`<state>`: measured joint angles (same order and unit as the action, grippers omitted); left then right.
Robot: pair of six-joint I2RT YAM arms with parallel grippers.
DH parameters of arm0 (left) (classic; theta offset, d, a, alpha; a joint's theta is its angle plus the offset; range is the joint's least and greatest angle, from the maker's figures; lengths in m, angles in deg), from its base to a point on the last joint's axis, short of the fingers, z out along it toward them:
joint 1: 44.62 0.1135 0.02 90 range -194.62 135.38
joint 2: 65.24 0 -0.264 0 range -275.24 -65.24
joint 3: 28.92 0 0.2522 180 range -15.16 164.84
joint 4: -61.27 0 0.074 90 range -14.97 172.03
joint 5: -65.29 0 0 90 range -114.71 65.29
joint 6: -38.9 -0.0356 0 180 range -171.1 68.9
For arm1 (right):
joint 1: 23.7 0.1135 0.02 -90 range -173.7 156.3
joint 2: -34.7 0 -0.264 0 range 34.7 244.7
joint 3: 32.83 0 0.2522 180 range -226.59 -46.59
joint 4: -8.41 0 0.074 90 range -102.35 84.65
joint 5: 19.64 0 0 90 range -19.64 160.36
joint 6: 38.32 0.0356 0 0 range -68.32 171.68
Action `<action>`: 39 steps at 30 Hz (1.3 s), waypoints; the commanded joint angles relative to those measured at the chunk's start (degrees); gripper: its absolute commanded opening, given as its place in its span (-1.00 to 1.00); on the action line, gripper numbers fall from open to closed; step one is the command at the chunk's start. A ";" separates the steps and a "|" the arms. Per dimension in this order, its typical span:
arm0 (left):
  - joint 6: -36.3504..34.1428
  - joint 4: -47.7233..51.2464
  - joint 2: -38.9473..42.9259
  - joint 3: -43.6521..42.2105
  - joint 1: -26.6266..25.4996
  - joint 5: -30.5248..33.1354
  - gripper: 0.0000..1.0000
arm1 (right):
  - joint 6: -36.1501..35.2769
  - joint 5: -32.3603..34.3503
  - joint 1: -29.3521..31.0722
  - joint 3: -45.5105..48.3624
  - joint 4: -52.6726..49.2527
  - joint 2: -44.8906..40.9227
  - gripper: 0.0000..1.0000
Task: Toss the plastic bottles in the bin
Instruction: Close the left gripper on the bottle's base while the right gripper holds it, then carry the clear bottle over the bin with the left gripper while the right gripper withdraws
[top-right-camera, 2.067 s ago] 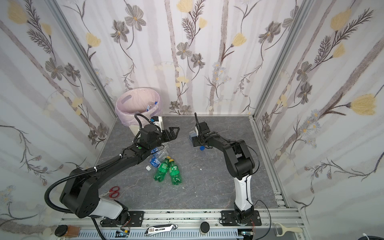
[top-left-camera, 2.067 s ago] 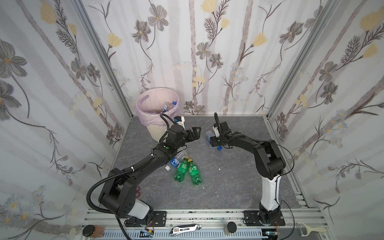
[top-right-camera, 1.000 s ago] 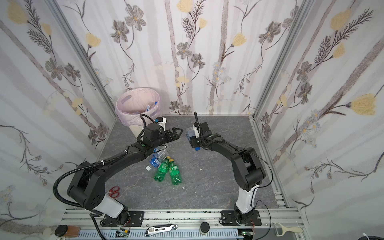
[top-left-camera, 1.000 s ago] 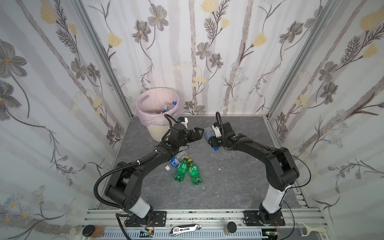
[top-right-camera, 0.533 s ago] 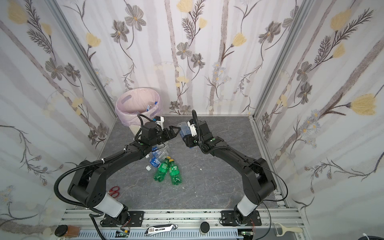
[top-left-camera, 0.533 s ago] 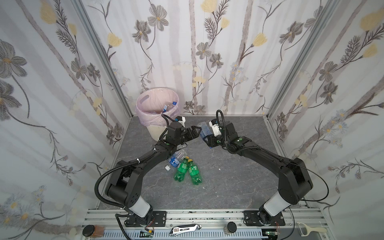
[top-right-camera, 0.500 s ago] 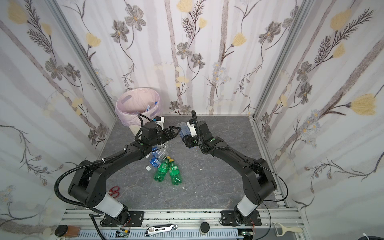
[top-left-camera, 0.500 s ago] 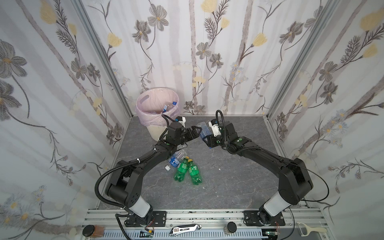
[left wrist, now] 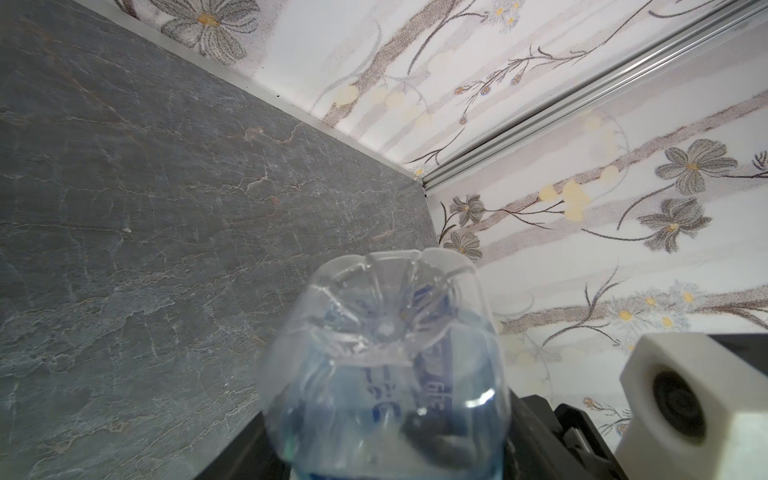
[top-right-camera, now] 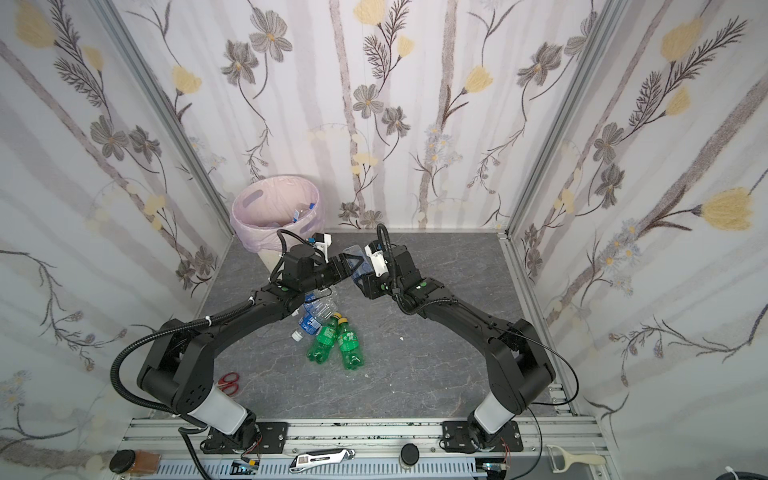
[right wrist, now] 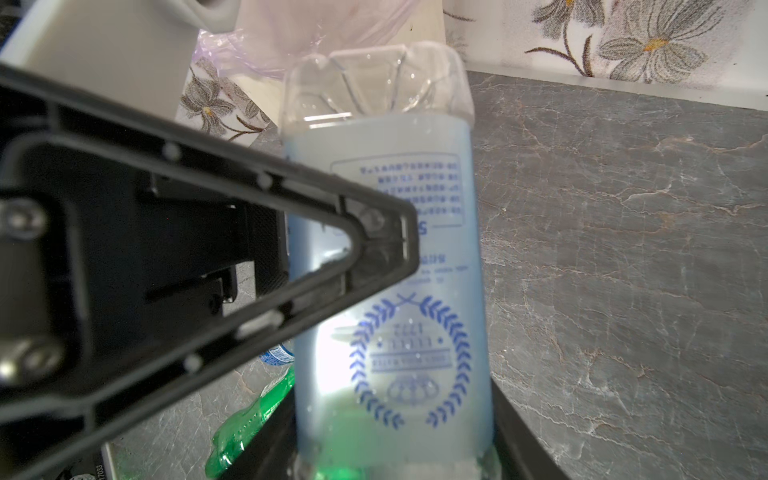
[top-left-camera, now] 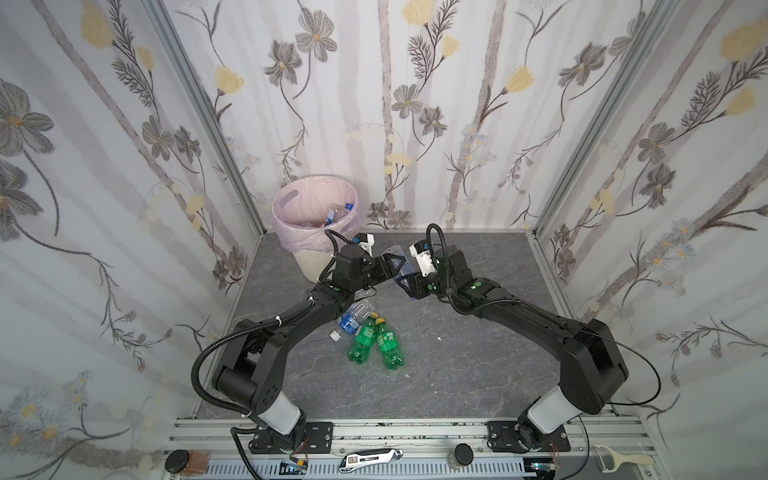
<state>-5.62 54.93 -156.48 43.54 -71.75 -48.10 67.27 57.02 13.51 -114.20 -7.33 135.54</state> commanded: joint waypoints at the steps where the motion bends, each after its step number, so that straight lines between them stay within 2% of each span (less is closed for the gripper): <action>1: 0.49 -3.00 0.21 -0.25 0.15 -0.23 0.31 | -0.13 -1.33 0.14 0.35 3.94 -0.46 0.09; 9: 0.41 -3.28 0.37 -0.51 0.23 0.01 0.03 | -0.29 -1.50 0.40 0.55 3.91 -0.37 0.12; 30: -0.77 -3.46 2.20 -0.91 1.53 0.79 -0.15 | -0.04 -1.29 0.76 1.29 4.09 -1.90 0.63; 32: -1.34 -3.46 2.80 -1.05 1.49 1.19 -0.16 | -0.04 -1.21 0.81 1.66 4.36 -2.43 0.78; 33: -1.56 -3.46 3.09 -1.05 1.48 1.33 -0.16 | 0.00 -1.04 0.84 1.90 4.44 -2.56 0.94; 34: -1.89 -3.46 3.41 -1.11 1.62 1.43 -0.16 | 0.05 -0.89 0.85 2.04 4.59 -2.84 0.99; 39: -3.84 -3.38 4.89 -1.48 1.65 2.86 -0.16 | 0.05 -0.22 0.85 2.91 4.64 -4.52 0.99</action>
<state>-7.46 53.80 -152.46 42.22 -70.29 -46.77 67.25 55.86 14.28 -111.60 -5.19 132.00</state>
